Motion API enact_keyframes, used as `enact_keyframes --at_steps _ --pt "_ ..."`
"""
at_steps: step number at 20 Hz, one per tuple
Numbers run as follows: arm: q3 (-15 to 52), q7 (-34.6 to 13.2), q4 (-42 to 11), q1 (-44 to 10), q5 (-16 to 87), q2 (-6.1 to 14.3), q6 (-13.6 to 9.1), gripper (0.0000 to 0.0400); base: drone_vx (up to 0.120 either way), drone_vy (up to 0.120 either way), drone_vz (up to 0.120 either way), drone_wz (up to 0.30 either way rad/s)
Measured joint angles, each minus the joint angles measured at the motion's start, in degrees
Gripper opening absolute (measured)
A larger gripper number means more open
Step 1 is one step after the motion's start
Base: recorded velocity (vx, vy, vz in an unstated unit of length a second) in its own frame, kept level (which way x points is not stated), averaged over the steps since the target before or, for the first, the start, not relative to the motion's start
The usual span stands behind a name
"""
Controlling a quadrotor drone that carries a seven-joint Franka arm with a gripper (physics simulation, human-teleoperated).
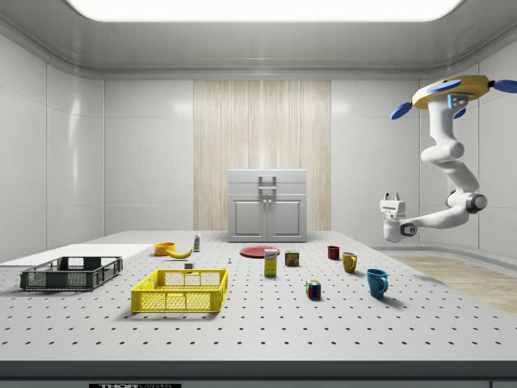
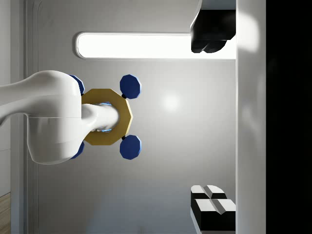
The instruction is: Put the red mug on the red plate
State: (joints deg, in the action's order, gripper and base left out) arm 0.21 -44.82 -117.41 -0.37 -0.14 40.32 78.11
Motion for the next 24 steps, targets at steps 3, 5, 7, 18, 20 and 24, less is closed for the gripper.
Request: enact_keyframes --at_steps 3,5,7,18,20,24 --pt "0.02 0.01 0.27 -0.03 -0.01 -0.06 -0.08 0.0400 0.120 -0.120 0.000 0.000" --pt "0.03 0.02 0.35 -0.04 -0.01 -0.06 -0.07 0.0400 0.120 -0.120 0.000 0.000" --pt "0.04 0.02 0.37 -0.06 -0.01 -0.04 -0.03 0.0400 0.120 -0.120 0.000 0.000" --pt "0.12 0.04 0.17 -0.13 0.04 0.24 0.37 0.0400 0.120 -0.120 0.000 0.000" --pt "0.15 0.04 0.12 -0.15 0.07 0.30 0.46 0.0400 0.120 -0.120 0.000 0.000" --pt "0.25 0.04 0.01 -0.19 0.19 0.42 0.63 0.0400 0.120 -0.120 0.000 0.000"
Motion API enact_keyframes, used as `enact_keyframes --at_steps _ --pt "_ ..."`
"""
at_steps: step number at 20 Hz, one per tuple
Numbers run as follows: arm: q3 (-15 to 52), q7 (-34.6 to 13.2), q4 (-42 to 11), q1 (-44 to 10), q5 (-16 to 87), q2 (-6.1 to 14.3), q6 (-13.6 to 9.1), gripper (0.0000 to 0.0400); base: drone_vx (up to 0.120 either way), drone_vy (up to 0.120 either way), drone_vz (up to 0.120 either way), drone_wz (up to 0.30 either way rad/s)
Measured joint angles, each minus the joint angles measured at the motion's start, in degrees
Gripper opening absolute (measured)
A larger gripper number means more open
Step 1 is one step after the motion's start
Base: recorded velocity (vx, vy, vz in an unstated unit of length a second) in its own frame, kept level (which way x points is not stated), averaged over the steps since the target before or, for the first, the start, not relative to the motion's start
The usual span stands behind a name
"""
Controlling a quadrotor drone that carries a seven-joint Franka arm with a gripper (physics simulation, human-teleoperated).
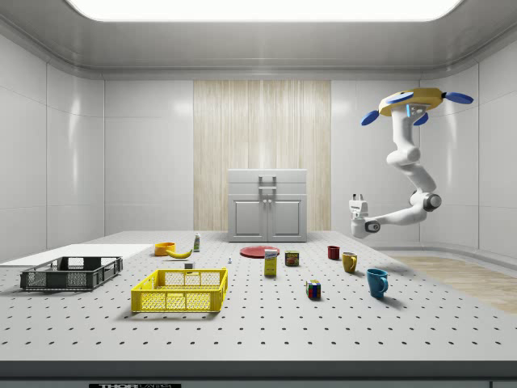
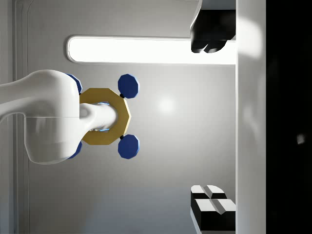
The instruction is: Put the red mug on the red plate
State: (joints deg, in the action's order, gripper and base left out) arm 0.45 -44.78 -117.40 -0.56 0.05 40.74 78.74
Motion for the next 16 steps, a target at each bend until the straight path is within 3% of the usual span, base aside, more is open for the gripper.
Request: enact_keyframes --at_steps 14,16 --pt "1.72 -0.30 -0.46 -0.54 2.38 0.44 0.62 0.0400 0.120 -0.120 0.000 0.000" --pt "2.47 -0.44 -0.56 -0.78 3.44 0.51 0.72 0.0400 0.120 0.000 0.000 0.000"
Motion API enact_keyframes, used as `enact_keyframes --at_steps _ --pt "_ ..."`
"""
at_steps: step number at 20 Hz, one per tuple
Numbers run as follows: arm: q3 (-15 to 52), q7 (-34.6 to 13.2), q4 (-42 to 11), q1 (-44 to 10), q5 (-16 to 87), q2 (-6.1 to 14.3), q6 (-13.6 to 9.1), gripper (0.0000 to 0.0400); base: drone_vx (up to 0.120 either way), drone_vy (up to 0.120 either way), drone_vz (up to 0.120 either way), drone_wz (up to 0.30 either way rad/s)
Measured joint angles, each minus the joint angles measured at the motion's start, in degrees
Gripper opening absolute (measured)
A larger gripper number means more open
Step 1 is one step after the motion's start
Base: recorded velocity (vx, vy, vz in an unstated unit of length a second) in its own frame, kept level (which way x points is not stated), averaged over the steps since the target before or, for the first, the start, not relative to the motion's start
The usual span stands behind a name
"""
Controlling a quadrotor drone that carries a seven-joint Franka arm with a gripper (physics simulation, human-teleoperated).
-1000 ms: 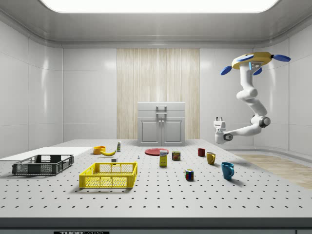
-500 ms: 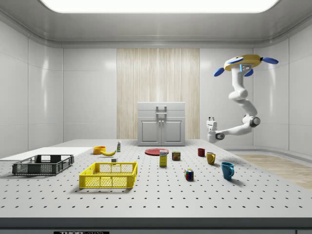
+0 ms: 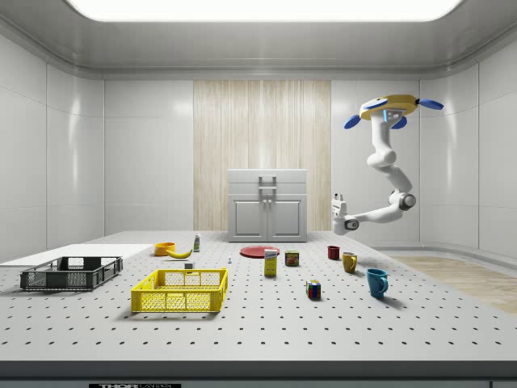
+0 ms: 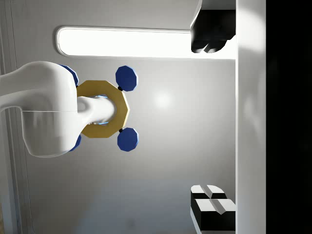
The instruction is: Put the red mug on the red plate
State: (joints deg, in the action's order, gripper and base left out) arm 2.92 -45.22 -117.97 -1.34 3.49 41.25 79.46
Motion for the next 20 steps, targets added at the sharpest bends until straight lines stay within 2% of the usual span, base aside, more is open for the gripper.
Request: enact_keyframes --at_steps 3,7,10,12,15,18,20 --pt "1.73 -0.32 -0.25 -0.53 2.43 0.13 0.16 0.0400 0.120 -0.013 0.000 0.000" --pt "5.87 -1.12 -1.07 -1.82 8.28 0.42 0.45 0.0400 0.120 -0.120 0.000 0.000" --pt "11.20 -2.22 -2.74 -3.53 15.89 0.87 0.80 0.0400 0.120 -0.120 0.000 0.000" --pt "16.20 -3.38 -4.97 -5.20 23.18 1.41 1.17 0.0400 0.100 0.000 -0.040 0.000" --pt "25.90 -6.25 -11.23 -8.79 38.06 2.83 1.92 0.0400 0.000 0.000 -0.080 0.000" --pt "36.94 -11.23 -21.39 -14.06 56.84 5.07 2.35 0.0400 0.000 0.000 -0.120 0.000" --pt "43.83 -15.83 -28.97 -18.79 69.90 6.76 1.72 0.0400 0.000 0.000 -0.120 0.000"
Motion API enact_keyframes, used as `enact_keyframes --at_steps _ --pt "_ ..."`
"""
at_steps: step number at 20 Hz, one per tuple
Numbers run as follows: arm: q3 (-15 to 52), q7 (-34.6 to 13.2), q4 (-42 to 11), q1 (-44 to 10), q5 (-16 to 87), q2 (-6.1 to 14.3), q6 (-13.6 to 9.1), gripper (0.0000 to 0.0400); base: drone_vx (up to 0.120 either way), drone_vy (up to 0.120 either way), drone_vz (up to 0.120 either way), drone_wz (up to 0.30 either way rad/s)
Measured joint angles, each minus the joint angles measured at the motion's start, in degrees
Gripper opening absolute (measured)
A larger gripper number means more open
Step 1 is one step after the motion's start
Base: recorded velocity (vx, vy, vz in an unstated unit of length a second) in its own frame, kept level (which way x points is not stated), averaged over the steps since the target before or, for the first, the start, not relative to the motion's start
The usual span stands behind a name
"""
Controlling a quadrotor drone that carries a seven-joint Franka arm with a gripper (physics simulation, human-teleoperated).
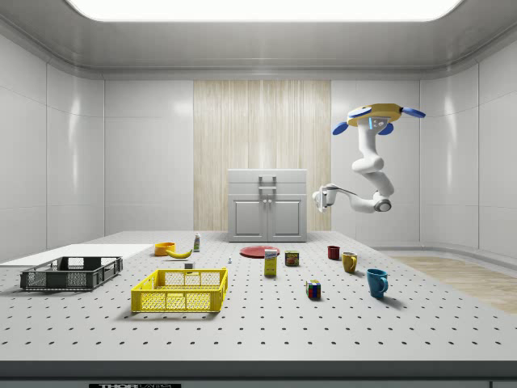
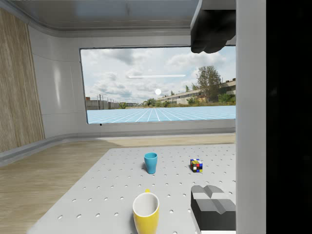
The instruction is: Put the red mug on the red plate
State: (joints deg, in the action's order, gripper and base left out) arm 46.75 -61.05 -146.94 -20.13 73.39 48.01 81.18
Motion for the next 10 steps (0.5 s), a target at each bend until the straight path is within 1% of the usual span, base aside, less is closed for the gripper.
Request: enact_keyframes --at_steps 1,3,5,7,8,10 --pt "3.10 -2.55 -3.50 -2.75 6.15 0.83 -0.73 0.0400 0.000 0.000 -0.120 0.000" --pt "8.47 -7.72 -9.27 -8.83 16.93 2.41 -2.91 0.0400 0.000 0.000 -0.120 0.000" --pt "12.75 -12.48 -13.25 -15.07 25.17 3.91 -5.63 0.0400 0.000 0.000 -0.120 0.000" --pt "16.06 -16.49 -15.72 -20.77 30.96 5.34 -8.29 0.0400 0.000 0.000 -0.120 0.000" --pt "17.40 -18.18 -16.55 -23.28 33.09 6.02 -9.47 0.0400 -0.040 0.000 -0.120 0.000" --pt "19.54 -20.97 -17.66 -27.51 36.15 7.30 -11.42 0.0400 -0.120 0.000 -0.120 0.000"
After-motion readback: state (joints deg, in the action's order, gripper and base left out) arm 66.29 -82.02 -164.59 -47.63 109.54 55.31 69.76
